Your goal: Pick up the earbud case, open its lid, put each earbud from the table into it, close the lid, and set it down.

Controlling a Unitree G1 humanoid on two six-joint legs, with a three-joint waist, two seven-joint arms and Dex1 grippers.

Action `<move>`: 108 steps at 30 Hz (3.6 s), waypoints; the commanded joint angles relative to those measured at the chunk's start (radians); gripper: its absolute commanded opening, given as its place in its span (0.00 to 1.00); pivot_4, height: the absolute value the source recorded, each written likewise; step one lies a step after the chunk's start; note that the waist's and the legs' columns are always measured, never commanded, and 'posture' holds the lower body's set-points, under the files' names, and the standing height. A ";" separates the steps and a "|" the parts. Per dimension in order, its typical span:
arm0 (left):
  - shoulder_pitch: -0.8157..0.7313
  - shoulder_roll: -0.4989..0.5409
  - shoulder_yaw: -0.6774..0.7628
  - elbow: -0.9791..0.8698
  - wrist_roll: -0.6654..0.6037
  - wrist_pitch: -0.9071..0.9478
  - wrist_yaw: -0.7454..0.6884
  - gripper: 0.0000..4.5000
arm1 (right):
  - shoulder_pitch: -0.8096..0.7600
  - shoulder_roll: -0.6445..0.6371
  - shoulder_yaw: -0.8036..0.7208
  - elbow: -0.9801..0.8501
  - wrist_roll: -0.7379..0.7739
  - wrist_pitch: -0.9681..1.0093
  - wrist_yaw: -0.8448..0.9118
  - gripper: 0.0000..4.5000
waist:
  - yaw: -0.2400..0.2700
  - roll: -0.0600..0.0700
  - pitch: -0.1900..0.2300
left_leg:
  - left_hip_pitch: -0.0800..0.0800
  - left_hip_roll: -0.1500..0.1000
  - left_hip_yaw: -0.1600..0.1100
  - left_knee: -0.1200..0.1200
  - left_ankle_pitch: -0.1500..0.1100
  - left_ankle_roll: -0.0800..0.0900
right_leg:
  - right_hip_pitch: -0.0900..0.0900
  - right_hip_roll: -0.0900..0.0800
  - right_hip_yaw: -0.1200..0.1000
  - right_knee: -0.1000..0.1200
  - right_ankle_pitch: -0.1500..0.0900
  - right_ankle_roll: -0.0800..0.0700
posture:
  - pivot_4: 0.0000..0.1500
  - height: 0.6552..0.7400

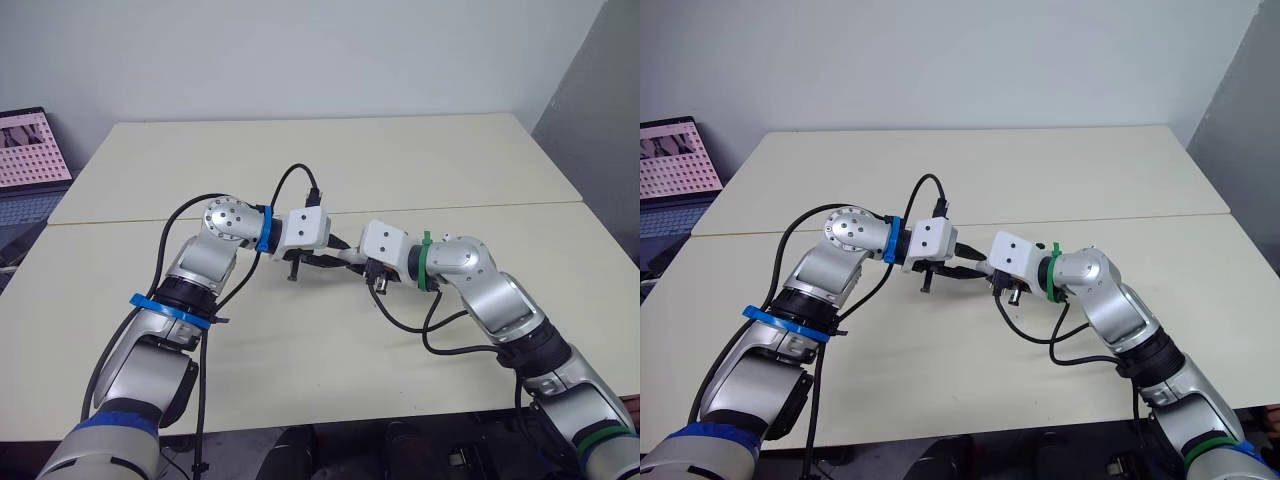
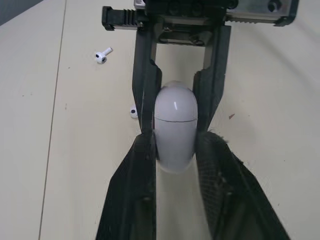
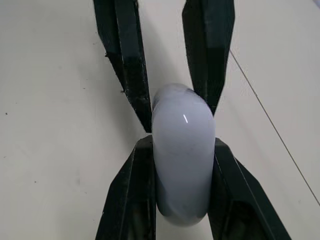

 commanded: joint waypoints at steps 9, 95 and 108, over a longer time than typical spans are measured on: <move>-0.019 -0.009 0.037 -0.023 -0.016 0.027 0.015 0.16 | -0.016 0.020 -0.030 -0.015 0.012 -0.018 0.002 0.41 | 0.000 0.000 0.000 | 0.000 0.000 0.000 0.000 0.000 0.000 | 0.000 0.000 0.000 0.000 0.000 0.000 | 1.00 1.00; 0.495 -0.083 0.462 -0.522 -0.510 0.687 0.498 0.16 | 0.703 0.113 -0.585 -0.431 0.457 -0.034 -0.341 0.99 | 0.020 0.000 0.000 | 0.002 0.001 0.001 0.000 0.000 0.000 | 0.001 -0.004 0.002 -0.001 -0.002 -0.001 | 1.00 1.00; 0.494 -0.082 0.466 -0.518 -0.511 0.688 0.488 0.16 | 0.692 0.100 -0.584 -0.437 0.470 -0.024 -0.352 0.99 | 0.021 0.000 0.000 | 0.001 0.001 0.001 -0.001 0.000 0.000 | 0.001 -0.004 0.002 -0.002 -0.002 -0.001 | 1.00 1.00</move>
